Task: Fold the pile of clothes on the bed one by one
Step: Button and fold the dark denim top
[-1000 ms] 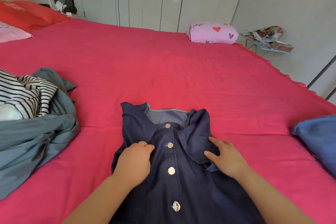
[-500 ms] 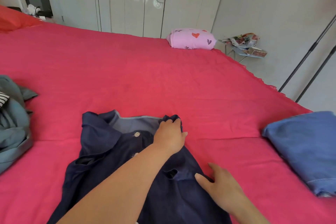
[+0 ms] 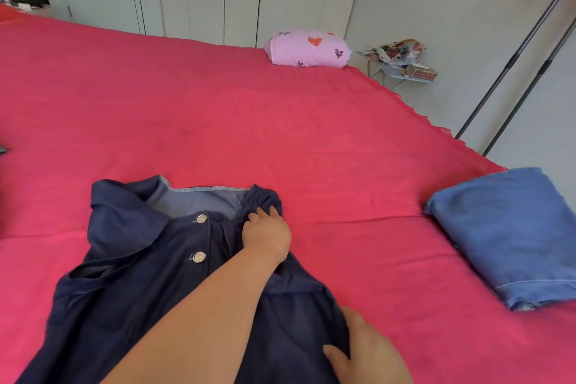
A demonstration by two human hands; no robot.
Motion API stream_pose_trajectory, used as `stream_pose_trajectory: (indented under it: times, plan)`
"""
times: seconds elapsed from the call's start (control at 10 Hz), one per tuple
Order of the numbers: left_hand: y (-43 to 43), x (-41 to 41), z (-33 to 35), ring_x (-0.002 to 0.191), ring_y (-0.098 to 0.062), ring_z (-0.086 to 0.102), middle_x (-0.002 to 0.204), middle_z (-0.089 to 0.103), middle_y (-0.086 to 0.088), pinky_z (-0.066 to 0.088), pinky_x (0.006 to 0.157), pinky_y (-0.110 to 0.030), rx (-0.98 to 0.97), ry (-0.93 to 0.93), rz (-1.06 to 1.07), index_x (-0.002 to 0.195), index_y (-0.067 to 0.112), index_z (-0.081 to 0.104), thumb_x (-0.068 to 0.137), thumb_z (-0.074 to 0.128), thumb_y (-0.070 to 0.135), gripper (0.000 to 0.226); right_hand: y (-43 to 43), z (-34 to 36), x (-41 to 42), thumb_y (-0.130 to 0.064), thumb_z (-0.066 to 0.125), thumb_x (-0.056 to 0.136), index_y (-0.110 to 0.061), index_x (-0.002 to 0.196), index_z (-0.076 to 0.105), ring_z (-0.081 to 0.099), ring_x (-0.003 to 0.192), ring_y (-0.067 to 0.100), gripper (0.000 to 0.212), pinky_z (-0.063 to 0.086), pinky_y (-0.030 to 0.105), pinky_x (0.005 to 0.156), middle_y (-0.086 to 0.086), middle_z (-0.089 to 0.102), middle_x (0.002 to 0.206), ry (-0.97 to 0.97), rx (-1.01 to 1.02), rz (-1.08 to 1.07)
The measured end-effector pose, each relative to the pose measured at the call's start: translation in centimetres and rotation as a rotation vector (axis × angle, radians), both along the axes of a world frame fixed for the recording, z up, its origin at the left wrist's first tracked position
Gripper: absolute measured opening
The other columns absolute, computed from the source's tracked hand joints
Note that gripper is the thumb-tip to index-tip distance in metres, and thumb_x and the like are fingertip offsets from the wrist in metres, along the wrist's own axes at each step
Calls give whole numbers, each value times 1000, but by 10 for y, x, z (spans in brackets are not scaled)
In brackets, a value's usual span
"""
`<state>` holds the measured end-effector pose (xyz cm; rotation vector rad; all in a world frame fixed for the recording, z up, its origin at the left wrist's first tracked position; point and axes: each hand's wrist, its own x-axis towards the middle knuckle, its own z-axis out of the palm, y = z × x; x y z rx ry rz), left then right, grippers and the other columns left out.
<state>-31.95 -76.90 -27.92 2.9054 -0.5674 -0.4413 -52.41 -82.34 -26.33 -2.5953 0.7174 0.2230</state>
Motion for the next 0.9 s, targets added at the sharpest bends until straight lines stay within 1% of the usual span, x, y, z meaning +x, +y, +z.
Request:
stream_pose_trajectory:
  times: [0.1, 0.2, 0.3, 0.4, 0.5, 0.6, 0.7, 0.8, 0.9]
  plan:
    - [14, 11, 14, 128, -36, 40, 142, 38, -22, 35, 100, -38, -285, 64, 35, 142, 0, 25, 94, 33, 7, 49, 15, 18, -4, -44, 49, 86, -40, 136, 32, 49, 123, 12, 53, 39, 23, 95, -8, 50, 135, -69, -3, 25]
    - [39, 18, 44, 122, -22, 45, 143, 41, -15, 37, 92, -18, -786, 224, 184, 141, 4, 36, 97, 31, 4, 44, 45, 47, -2, -52, 41, 81, -47, 133, 32, 50, 121, 9, 53, 39, 22, 93, -12, 49, 133, -116, -15, 92]
    - [79, 22, 65, 106, -17, 49, 124, 54, -4, 40, 90, -21, -1195, 490, 350, 138, 17, 44, 93, 35, 2, 48, 89, 73, 4, -56, 33, 80, -49, 139, 20, 46, 124, 8, 61, 37, 22, 97, -13, 39, 140, -131, -22, 196]
    - [126, 34, 70, 112, -26, 56, 124, 59, -6, 44, 98, -35, -1325, 551, 473, 134, 19, 51, 90, 39, 2, 48, 139, 86, 13, -43, 42, 93, -45, 144, 10, 43, 127, 12, 59, 35, 25, 99, -9, 32, 142, -132, 13, 298]
    - [171, 45, 74, 107, -26, 59, 120, 62, -7, 48, 91, -35, -1389, 587, 537, 130, 18, 55, 90, 37, 1, 47, 185, 76, 29, -37, 41, 96, -38, 147, 6, 45, 123, 18, 62, 37, 29, 97, -4, 33, 139, -96, 37, 355]
    - [211, 55, 71, 87, -21, 61, 103, 66, -6, 51, 70, -28, -1452, 615, 569, 126, 17, 57, 89, 32, -3, 49, 223, 34, 48, -38, 41, 94, -37, 143, 16, 50, 112, 23, 55, 44, 35, 94, -2, 41, 130, -201, 82, 380]
    - [242, 59, 63, 78, -17, 59, 93, 64, -4, 51, 60, -23, -1451, 622, 596, 121, 19, 56, 89, 29, -7, 49, 251, -14, 63, -46, 42, 87, -45, 134, 17, 55, 99, 23, 54, 50, 40, 84, -5, 45, 118, -219, 83, 393]
    - [259, 59, 45, 93, -24, 58, 107, 61, -9, 50, 80, -32, -1298, 539, 561, 122, 8, 53, 82, 39, -8, 45, 273, -44, 70, -55, 44, 82, -55, 129, 9, 57, 92, 24, 59, 52, 43, 79, -9, 42, 110, -182, 33, 458]
    - [267, 56, 34, 107, -30, 56, 107, 60, -9, 43, 89, -33, -1057, 227, 559, 120, 1, 52, 75, 54, 2, 45, 273, -15, 64, -47, 46, 87, -52, 135, 21, 59, 98, 20, 55, 51, 33, 85, -9, 47, 111, -261, 55, 486]
